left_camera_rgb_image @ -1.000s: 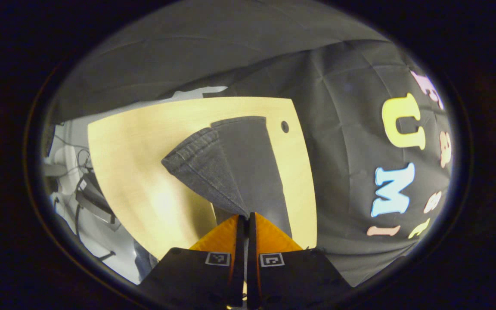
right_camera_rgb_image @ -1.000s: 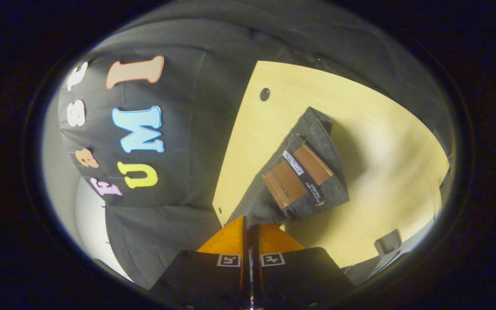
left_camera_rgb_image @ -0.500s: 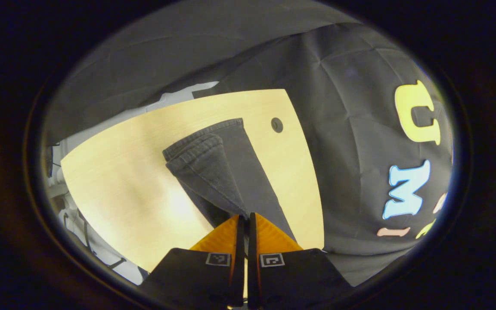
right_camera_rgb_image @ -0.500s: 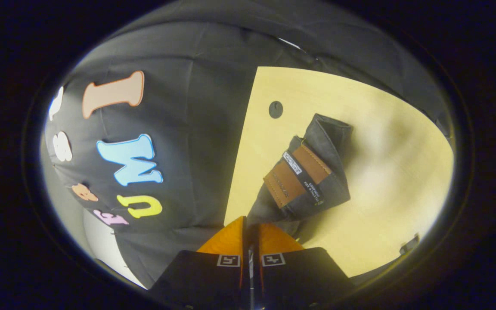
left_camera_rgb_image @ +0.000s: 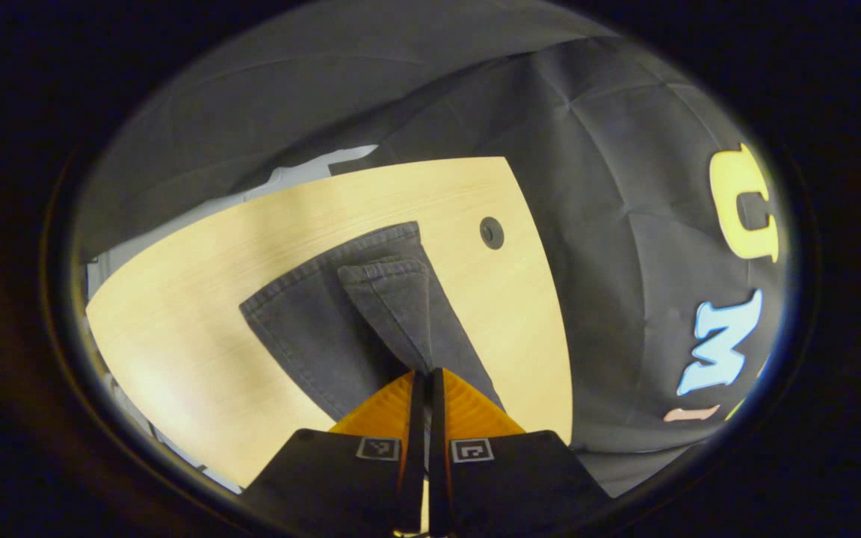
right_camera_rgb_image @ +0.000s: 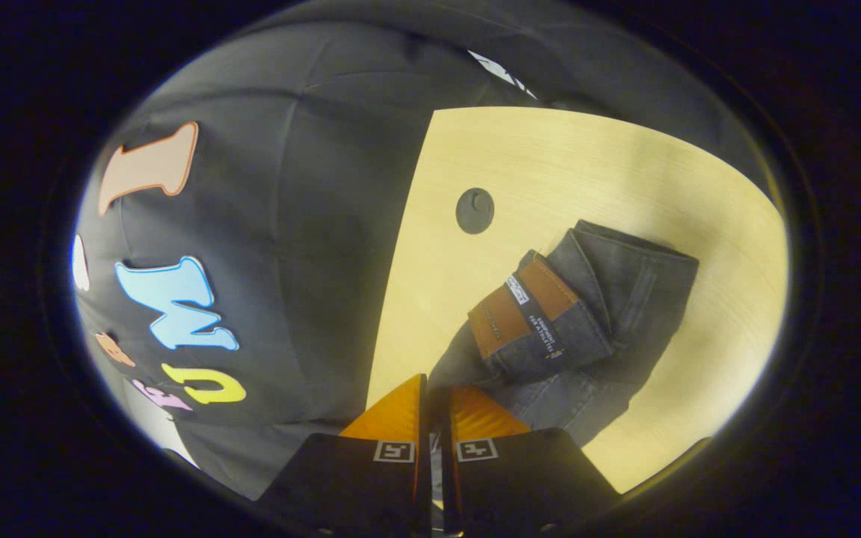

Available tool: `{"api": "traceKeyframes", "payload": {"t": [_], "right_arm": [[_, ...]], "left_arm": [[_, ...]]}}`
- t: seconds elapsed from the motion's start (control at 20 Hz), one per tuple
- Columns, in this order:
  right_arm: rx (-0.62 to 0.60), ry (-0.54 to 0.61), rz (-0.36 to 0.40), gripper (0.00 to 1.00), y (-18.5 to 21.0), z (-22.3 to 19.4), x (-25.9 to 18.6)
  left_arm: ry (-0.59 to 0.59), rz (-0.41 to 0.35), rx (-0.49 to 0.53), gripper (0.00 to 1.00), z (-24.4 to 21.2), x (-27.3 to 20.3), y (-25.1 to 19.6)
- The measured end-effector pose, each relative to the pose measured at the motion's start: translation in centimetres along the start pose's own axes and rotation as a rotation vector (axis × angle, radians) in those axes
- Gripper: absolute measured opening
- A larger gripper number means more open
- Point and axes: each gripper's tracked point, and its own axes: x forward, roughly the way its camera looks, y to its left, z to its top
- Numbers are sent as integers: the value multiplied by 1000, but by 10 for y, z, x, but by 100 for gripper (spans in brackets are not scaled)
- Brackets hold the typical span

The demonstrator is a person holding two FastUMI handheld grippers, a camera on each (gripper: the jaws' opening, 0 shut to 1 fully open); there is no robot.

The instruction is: Grasp the waist and the cuffs of the jeans and fold them to make the two legs overlap; first hold the waist and fold one-third of the jeans toward the cuffs, then hold the cuffs and fold the remaining one-third in the same direction to finish folding.

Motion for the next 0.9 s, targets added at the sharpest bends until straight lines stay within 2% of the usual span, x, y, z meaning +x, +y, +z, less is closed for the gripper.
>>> {"api": "traceKeyframes", "payload": {"t": [0.15, 0.2, 0.25, 0.3, 0.35, 0.4, 0.45, 0.6, 0.7, 0.75, 0.9], "right_arm": [[-38, -37, -2, 6, 0, 0, 14], [-49, -38, -2, 8, 1, -5, 16], [-63, -40, -4, 11, 1, -7, 17], [-76, -45, -6, 3, 1, -12, 15], [-94, -59, -8, 12, 2, -13, 12], [-113, -75, -21, 28, 0, -14, 7], [-132, -96, -28, 40, -2, -16, 7], [-136, -158, -37, 61, -4, -19, -19], [-132, -186, -39, 67, -6, -32, -39], [-142, -189, -49, 71, -12, -40, -47], [-175, -190, -71, 71, -22, -62, -68]], "left_arm": [[-22, 36, 119, 11, 0, 15, -4], [-31, 40, 164, 6, -1, 15, -5], [-38, 64, 215, 14, -1, 15, -6], [-55, 95, 276, 9, 0, 18, -3], [-74, 128, 339, 17, 5, 20, 3], [-95, 146, 393, 37, 10, 19, 5], [-110, 149, 433, 37, 12, 18, 2], [-123, 66, 496, 37, 8, 13, -13], [-96, -18, 511, 37, 0, 5, -24], [-64, -32, 518, 37, -2, 0, -22], [46, -70, 535, 40, -34, -27, -19]]}}
